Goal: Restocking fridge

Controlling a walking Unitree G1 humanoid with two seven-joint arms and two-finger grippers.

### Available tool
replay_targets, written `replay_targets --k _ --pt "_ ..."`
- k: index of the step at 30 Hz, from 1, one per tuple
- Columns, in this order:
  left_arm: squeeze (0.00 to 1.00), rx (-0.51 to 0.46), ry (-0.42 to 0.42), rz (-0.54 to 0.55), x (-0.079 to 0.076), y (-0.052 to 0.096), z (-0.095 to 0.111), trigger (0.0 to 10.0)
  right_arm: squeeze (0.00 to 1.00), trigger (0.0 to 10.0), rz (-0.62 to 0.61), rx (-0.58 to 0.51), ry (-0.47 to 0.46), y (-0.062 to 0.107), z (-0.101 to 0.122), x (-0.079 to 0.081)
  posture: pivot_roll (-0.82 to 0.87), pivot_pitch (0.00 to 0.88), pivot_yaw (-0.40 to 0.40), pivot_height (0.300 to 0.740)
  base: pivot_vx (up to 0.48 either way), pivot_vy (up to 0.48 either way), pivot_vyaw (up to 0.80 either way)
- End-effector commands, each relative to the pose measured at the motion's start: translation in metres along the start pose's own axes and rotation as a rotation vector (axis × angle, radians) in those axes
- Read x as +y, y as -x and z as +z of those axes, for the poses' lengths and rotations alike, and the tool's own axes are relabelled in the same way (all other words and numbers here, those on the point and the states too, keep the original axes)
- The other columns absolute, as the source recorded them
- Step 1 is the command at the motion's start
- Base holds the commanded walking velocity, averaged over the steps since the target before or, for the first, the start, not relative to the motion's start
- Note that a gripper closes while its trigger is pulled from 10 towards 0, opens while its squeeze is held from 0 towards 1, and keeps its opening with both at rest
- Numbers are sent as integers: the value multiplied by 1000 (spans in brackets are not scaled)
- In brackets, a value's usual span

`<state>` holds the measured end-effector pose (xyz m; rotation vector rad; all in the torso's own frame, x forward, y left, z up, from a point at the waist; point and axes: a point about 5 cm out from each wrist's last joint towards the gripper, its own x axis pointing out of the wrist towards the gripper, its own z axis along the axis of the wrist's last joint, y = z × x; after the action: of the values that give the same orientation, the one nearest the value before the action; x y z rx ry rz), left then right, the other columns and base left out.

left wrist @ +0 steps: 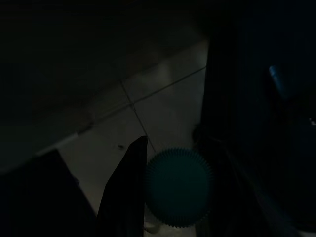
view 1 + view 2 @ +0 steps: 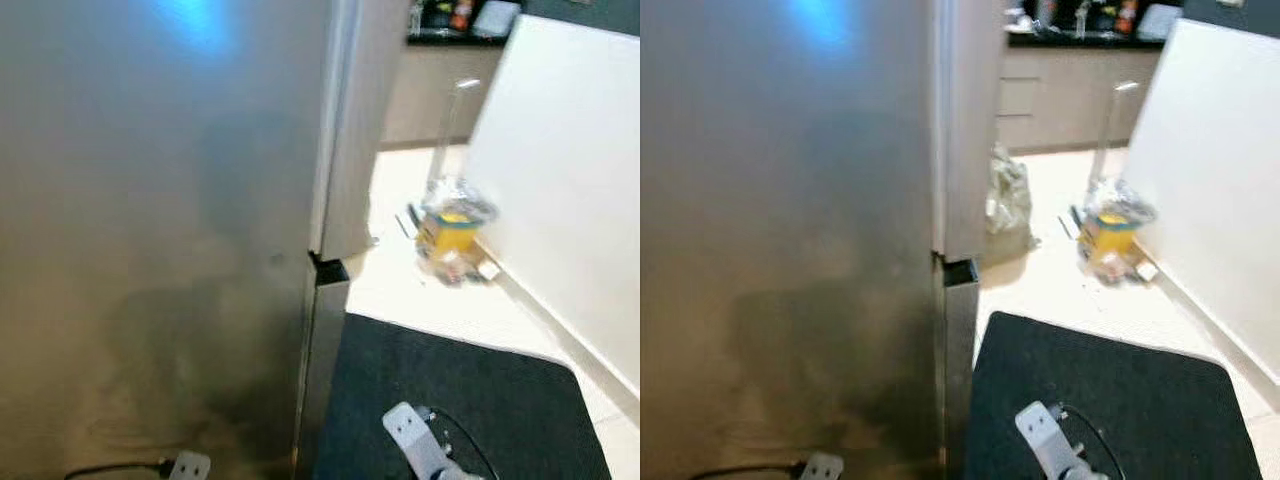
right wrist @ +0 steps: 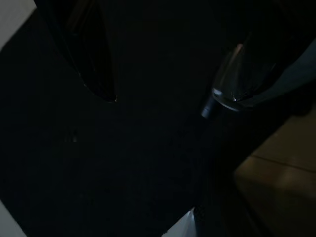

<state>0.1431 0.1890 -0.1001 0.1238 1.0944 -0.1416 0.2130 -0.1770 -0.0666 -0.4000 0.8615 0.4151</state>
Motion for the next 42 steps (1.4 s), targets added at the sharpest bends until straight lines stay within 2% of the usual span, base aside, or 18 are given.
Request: replay_targets --k 1,5,7,13,17,23,31,35,39,42 --pt "0 12 2 -36 -10 -1 -1 10000 0 10000 18 -45 29 -1 10 -2 -76 0 -17 740 0 0 -788" --pt "0 24 -15 -34 -10 -1 -5 10000 0 10000 37 -137 52 -2 30 -5 -76 0 -19 740 0 0 -786" --pt "0 28 -20 -30 -9 -1 -6 10000 0 10000 54 -243 60 -2 53 -9 -80 0 -18 740 0 0 0" --pt "0 28 -20 -28 -9 0 -6 10000 0 10000 100 -376 102 0 83 -10 -82 0 -18 740 0 0 0" --pt "0 27 -20 -24 -8 0 -7 10000 0 10000 147 -496 181 4 113 -6 -82 0 -22 740 0 0 0" --pt "0 34 -21 -22 -7 1 -10 10000 0 10000 220 -653 225 12 147 3 -82 0 -22 740 0 0 0" --pt "0 35 -23 -25 -8 1 -11 10000 0 10000 260 -771 263 21 174 15 -83 0 -25 740 0 0 0" --pt "0 34 -23 -27 -9 0 -11 10000 0 10000 204 -801 274 22 183 17 -84 0 -30 740 0 0 0" --pt "0 33 -23 -31 -10 0 -10 10000 0 10000 79 -813 245 22 191 12 -84 0 -30 740 0 0 0" --pt "0 33 -23 -31 -11 0 -10 10000 0 10000 56 -819 234 22 191 11 -86 0 -33 740 0 0 0"
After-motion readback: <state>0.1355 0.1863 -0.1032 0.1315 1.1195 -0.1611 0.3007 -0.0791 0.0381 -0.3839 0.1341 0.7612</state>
